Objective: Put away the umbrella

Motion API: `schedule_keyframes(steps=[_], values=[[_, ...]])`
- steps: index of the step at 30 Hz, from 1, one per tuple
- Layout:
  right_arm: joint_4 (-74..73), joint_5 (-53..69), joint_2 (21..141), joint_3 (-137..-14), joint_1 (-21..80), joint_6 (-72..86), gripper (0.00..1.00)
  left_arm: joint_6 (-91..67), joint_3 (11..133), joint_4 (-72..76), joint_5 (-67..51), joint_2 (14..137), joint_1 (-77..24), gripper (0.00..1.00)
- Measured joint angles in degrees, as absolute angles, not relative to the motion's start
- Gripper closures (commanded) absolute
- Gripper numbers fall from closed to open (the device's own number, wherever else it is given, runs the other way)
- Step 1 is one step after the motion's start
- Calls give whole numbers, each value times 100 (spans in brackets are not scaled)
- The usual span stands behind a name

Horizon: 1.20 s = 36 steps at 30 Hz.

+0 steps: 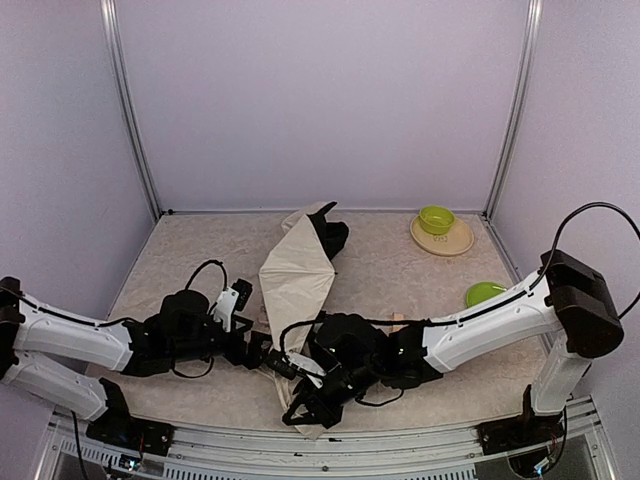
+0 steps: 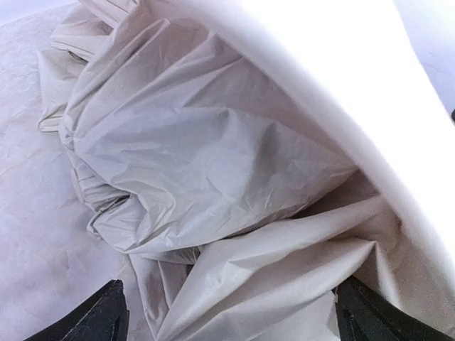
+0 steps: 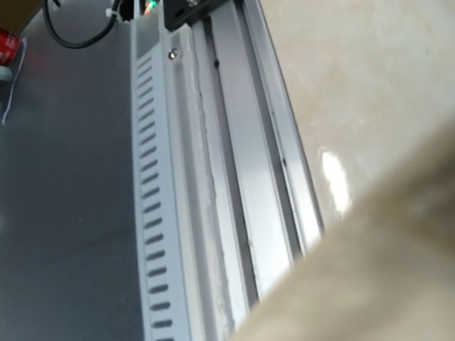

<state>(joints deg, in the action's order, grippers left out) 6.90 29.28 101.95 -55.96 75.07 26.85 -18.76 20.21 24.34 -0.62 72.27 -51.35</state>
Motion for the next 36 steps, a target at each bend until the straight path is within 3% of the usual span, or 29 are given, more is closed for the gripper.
schedule_keyframes(steps=[2,10,18,24,28,33,36], values=[[963,2915,10204,-5435,7522,2834,97,-2126,1984,2209,-3,6847,-5133,1],[1170,2414,10619,-5771,7548,2958,37,-2751,1922,1575,493,5610,-5107,1],[-185,1935,10073,-6410,7640,2429,27,-2856,2126,768,670,5389,-5089,7],[-1105,1358,8547,-6746,7583,2025,16,-2891,2423,349,666,4659,-5089,22],[-1372,856,7999,-7253,7074,1931,13,-2808,2606,255,316,4436,-5116,14],[-1662,443,8635,-8154,5769,1653,6,-2668,2674,154,-163,4584,-5518,10],[-2167,338,9736,-9242,5483,1109,0,-2611,2674,21,-261,4775,-5778,10]])
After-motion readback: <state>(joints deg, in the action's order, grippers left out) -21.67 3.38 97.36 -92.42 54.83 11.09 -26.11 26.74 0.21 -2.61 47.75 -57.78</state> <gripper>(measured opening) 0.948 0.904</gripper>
